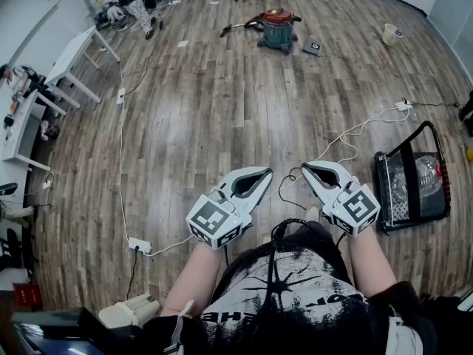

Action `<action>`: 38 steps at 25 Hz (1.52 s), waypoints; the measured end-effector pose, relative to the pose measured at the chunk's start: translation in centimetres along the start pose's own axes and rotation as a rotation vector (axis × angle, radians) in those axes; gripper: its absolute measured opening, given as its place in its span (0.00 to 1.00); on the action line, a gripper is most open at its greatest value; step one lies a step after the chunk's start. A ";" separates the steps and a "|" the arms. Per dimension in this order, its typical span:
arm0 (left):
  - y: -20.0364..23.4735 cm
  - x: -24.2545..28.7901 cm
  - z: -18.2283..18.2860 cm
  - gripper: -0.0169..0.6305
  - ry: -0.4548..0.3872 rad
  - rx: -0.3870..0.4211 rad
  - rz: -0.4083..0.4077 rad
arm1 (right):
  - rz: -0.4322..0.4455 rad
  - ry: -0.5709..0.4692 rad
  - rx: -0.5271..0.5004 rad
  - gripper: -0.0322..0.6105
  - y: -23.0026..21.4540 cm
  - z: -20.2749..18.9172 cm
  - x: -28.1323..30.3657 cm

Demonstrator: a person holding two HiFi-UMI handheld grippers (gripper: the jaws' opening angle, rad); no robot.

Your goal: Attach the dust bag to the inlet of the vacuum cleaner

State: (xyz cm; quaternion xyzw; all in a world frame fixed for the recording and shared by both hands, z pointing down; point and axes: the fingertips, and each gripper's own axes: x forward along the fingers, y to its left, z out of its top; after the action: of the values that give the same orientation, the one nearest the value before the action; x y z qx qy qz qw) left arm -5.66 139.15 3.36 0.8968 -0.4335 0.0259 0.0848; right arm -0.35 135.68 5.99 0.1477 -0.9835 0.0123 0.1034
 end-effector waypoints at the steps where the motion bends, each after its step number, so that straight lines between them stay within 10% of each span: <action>1: 0.1 0.0 0.0 0.02 0.000 0.001 0.000 | 0.002 0.000 -0.001 0.05 0.0 0.0 0.1; 38: 1.9 1.0 -1.6 0.02 0.013 -0.035 -0.019 | -0.025 0.000 0.057 0.06 -1.4 -0.8 0.3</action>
State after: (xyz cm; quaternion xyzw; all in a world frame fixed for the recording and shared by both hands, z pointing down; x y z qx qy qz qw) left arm -6.50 137.49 5.27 0.8991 -0.4247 0.0233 0.1034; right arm -0.08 134.32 6.87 0.1630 -0.9808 0.0390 0.0996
